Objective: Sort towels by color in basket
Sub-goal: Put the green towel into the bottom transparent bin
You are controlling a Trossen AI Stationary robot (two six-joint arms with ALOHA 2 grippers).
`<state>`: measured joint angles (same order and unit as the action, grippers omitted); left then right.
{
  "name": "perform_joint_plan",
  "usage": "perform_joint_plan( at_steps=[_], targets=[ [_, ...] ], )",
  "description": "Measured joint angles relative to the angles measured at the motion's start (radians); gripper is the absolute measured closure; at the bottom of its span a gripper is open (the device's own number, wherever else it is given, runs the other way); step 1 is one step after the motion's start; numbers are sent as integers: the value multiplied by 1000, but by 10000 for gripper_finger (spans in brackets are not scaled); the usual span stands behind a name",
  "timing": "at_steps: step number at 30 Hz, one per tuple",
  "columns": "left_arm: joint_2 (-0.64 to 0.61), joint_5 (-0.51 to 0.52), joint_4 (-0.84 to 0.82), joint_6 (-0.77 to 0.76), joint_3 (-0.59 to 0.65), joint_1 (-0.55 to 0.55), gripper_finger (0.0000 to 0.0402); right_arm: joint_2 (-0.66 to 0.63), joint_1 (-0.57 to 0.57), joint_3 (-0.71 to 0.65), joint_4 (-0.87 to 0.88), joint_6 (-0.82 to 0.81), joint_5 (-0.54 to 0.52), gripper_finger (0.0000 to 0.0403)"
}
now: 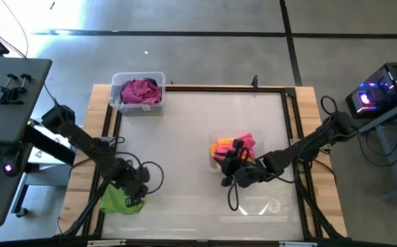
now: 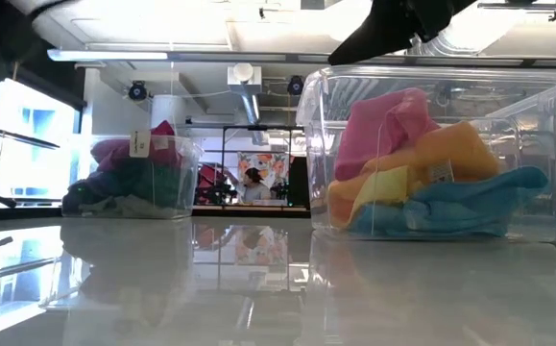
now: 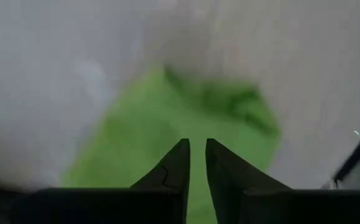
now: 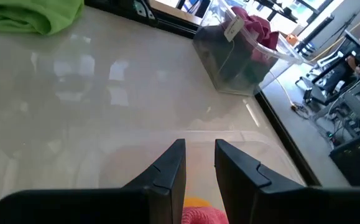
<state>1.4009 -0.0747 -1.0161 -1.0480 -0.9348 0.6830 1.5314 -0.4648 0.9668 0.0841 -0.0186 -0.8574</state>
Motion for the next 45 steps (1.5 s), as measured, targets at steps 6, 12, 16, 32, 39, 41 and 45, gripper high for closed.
perform_joint_plan(
  at_steps=[6,12,16,32,39,41,45],
  targets=[
    [2,-141,53,-267,134,55,295,0,0,0,-1,-26,1,324],
    [-2,-188,345,-309,312,86,211,0,0,0,-7,-35,1,324],
    [-7,-185,361,-295,355,85,191,0,0,0,-33,-34,3,324],
    [6,821,456,256,336,55,395,4,1,0,-88,-105,53,324],
    [5,941,713,567,337,-20,398,4,33,0,-119,-157,198,324],
    [4,943,813,668,337,-33,399,11,56,0,-159,-137,244,324],
    [4,964,1028,895,335,-51,399,63,120,0,-251,-27,397,313]
  ],
)
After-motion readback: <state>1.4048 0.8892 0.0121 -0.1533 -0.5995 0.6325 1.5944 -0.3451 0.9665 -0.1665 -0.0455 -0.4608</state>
